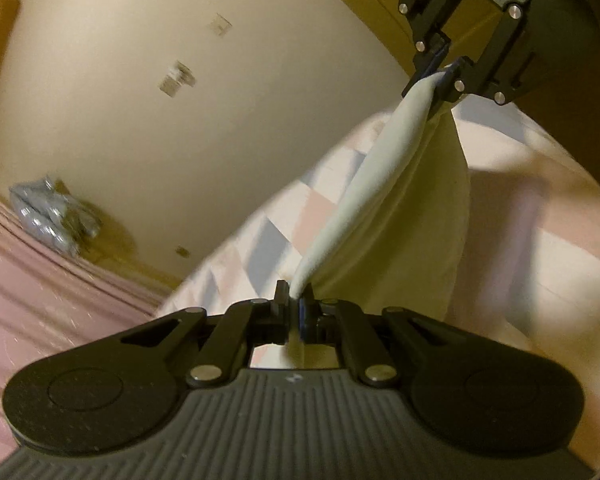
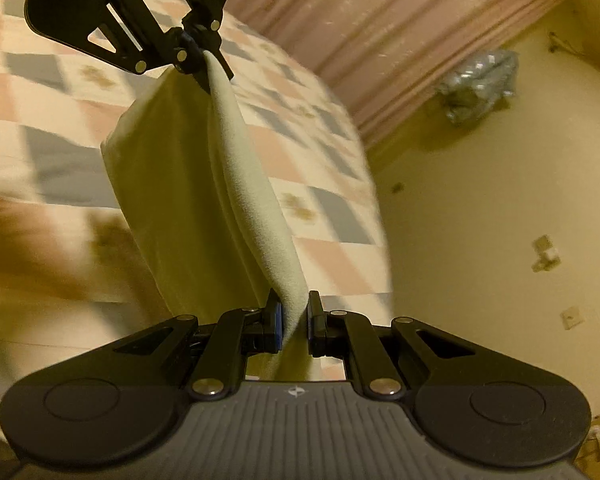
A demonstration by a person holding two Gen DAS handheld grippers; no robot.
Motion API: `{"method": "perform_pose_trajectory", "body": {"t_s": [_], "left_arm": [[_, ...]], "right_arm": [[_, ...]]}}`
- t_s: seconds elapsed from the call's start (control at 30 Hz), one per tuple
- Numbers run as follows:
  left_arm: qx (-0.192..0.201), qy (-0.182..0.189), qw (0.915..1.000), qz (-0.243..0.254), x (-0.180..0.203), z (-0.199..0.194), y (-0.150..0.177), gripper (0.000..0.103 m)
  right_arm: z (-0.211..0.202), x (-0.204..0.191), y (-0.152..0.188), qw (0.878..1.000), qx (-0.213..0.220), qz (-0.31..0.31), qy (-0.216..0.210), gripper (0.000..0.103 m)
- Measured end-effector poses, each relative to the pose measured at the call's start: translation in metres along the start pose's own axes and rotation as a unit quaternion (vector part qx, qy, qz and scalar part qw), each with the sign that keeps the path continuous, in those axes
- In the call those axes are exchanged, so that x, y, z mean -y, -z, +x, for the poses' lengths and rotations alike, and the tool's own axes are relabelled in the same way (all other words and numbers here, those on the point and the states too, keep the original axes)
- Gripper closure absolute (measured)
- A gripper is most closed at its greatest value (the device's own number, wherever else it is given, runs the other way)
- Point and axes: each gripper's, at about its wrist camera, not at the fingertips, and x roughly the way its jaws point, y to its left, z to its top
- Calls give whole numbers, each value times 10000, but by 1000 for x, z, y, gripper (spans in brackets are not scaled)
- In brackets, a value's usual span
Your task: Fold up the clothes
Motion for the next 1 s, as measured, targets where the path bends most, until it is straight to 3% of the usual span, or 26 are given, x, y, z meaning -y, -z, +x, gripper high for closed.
{"method": "perform_pose_trajectory", "body": {"t_s": [0.1, 0.2, 0.4, 0.47, 0.63, 0.77, 0.87, 1.0], "left_arm": [[177, -169, 9997, -67, -7, 23, -12, 99], [146, -16, 9998, -130, 16, 49, -5, 100], [-573, 970, 9936, 26, 135, 112, 59, 100], [-692, 1055, 9920, 40, 158, 121, 75, 100], [-624, 927, 9937, -46, 162, 123, 84, 95], [-641, 851, 9942, 132, 155, 126, 85, 93], [-626, 787, 9946, 271, 157, 129, 90, 93], [-639, 757, 9945, 331, 163, 127, 91, 99]], "right_arm": [[16, 34, 4, 9994, 80, 0, 332, 94], [31, 40, 19, 9988, 99, -28, 482, 94], [94, -38, 85, 9988, -444, 39, -203, 94], [106, -71, 105, 9971, -602, -59, -457, 94], [105, -94, 124, 9970, -597, -227, -436, 91], [96, -97, 128, 9969, -604, -409, -293, 77], [103, -97, 126, 9961, -652, -510, -293, 77], [118, -91, 121, 9955, -707, -479, -407, 94]]}}
